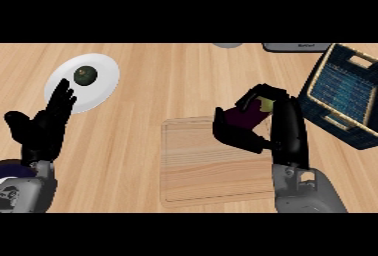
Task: Pick the eggplant from the cutting board and place it in the basket
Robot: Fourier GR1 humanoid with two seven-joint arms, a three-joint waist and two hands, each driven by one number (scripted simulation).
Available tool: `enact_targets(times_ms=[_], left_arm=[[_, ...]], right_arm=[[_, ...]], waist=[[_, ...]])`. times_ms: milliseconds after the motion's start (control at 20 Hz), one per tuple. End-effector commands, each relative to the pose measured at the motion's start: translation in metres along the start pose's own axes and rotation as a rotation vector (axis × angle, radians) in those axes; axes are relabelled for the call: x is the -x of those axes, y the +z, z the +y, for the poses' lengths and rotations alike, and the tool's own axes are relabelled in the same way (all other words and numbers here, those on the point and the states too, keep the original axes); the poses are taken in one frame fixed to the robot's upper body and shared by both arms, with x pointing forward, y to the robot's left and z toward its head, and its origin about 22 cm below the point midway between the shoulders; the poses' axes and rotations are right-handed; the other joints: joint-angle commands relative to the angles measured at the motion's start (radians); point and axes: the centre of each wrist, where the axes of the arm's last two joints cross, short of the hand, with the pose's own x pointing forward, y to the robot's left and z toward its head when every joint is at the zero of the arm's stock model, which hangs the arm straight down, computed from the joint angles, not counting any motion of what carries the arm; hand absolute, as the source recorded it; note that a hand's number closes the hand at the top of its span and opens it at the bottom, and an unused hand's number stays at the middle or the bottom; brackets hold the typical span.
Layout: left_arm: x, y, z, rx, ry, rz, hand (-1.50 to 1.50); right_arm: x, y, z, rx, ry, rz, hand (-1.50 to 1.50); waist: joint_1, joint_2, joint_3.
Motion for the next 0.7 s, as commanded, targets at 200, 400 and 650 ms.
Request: enact_targets(times_ms=[200, 400, 650], left_arm=[[0.01, 0.002, 0.006, 0.019, 0.007, -0.007, 0.0], [0.007, -0.012, 0.005, 0.02, -0.009, -0.024, 0.0], [-0.007, -0.006, 0.001, 0.001, -0.016, -0.015, 0.0]], right_arm=[[-0.053, -0.046, -0.037, 0.198, -0.077, 0.045, 1.5], [-0.047, -0.079, -0.062, 0.223, -0.032, 0.057, 1.5], [-0.074, -0.124, -0.093, 0.269, 0.052, 0.094, 1.5]], waist=[[0.007, 0.002, 0.0], [0.005, 0.004, 0.0], [0.012, 0.004, 0.0]])
